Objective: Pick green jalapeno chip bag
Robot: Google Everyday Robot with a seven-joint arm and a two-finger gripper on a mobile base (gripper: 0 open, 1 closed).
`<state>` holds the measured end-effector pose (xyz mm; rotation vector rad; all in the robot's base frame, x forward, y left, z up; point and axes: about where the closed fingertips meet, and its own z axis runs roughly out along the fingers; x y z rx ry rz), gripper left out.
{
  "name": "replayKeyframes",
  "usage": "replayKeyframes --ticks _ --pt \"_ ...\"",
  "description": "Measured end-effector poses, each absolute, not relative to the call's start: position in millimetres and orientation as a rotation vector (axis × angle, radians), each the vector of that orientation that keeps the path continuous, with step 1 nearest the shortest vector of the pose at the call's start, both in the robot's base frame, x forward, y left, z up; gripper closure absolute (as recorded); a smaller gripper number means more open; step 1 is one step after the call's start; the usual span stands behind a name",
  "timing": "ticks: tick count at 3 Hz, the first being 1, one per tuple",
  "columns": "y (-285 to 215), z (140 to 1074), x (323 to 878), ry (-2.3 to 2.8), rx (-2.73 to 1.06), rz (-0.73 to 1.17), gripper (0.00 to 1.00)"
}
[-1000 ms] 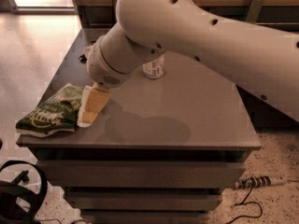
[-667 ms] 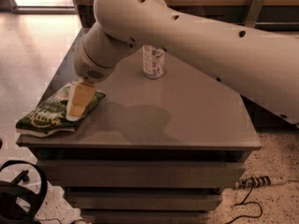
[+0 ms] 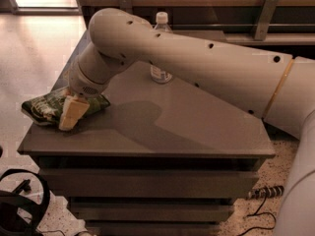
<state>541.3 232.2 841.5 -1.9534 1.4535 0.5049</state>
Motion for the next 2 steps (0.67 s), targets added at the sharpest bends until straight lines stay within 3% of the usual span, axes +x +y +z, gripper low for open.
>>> replayKeyframes --ticks 2 --pt "238.2 825.1 524.6 1.449 -1.992 0.563 0.65"
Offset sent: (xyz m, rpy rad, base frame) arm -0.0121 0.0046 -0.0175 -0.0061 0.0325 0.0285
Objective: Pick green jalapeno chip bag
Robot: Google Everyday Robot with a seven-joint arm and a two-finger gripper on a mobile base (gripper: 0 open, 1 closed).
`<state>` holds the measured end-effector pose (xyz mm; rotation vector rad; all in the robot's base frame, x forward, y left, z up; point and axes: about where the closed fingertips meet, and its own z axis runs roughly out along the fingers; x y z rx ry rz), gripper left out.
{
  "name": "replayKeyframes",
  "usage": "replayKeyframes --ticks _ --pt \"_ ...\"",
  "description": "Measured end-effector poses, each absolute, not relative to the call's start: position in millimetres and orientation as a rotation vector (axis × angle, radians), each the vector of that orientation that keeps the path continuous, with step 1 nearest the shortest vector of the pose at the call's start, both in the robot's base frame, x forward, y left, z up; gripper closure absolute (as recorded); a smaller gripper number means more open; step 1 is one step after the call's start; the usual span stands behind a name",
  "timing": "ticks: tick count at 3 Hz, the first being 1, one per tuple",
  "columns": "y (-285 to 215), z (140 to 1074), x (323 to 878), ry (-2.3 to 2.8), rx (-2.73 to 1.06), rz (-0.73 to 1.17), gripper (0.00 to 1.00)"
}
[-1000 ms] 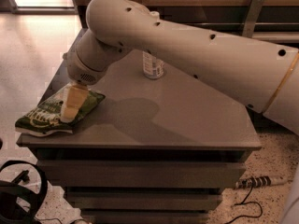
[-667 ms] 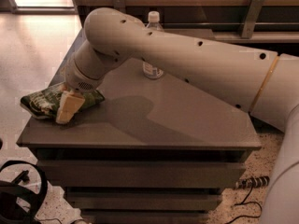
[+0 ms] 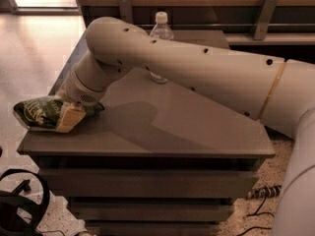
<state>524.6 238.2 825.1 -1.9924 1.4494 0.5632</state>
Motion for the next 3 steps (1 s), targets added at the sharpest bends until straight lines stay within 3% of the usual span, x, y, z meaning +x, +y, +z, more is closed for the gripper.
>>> replayKeyframes --ticks 1,2,3 --pt "238.2 826.1 524.6 1.449 -1.992 0.563 0.87" --pt "238.3 827.2 524.5 1.449 -1.993 0.563 1.00" --pt "238.8 836.6 529.2 1.396 -1.979 0.558 1.00"
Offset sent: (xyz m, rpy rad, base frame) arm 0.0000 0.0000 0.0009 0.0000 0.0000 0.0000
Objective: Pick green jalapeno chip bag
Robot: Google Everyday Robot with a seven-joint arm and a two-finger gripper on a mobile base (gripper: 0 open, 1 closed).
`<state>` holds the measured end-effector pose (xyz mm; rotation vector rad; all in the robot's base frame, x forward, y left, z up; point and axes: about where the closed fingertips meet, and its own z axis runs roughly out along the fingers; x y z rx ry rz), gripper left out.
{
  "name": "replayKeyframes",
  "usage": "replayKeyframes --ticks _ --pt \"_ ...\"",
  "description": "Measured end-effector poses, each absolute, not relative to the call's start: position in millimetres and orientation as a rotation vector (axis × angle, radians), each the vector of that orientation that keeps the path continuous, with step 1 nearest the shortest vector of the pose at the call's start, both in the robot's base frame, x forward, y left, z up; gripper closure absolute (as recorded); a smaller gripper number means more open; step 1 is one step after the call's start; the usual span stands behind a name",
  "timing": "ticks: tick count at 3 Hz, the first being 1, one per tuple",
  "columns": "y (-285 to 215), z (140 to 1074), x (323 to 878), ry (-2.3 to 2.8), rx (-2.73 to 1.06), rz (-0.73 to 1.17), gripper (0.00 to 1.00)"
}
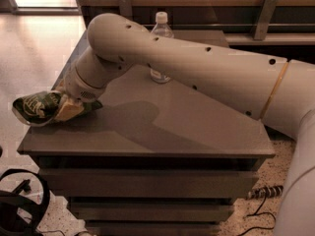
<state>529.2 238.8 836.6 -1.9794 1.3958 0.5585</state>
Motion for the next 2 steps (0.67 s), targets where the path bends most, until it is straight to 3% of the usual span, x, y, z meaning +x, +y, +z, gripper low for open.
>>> replayKeyframes --ticks 2 --pt "232.7 879.4 543.2 1.242 -1.931 0.528 1.00"
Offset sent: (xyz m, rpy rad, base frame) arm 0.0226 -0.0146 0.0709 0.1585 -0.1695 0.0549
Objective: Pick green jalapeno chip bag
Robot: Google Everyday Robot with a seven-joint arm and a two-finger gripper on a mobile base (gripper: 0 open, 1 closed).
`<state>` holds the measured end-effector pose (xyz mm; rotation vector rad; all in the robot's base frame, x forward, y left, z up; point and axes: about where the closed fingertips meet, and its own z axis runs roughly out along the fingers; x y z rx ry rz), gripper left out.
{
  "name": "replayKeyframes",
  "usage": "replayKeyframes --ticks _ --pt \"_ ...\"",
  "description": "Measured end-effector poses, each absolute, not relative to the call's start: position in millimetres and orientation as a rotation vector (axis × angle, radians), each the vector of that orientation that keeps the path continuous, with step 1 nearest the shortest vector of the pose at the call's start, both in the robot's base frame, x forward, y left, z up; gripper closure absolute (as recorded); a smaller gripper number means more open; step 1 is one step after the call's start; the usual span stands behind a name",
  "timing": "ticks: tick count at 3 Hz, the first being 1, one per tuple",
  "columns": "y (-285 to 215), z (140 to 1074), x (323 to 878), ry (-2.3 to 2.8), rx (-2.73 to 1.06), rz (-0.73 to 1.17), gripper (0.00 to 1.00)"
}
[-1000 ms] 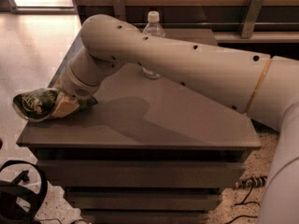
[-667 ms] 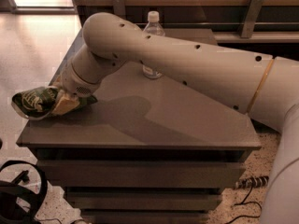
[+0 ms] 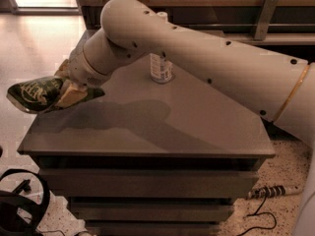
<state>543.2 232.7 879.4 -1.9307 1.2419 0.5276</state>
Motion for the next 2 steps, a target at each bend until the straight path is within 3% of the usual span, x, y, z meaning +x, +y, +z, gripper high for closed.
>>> replayKeyframes --ticks 2 --pt "206.5 924.0 550.2 1.135 -1.853 0.482 1.00"
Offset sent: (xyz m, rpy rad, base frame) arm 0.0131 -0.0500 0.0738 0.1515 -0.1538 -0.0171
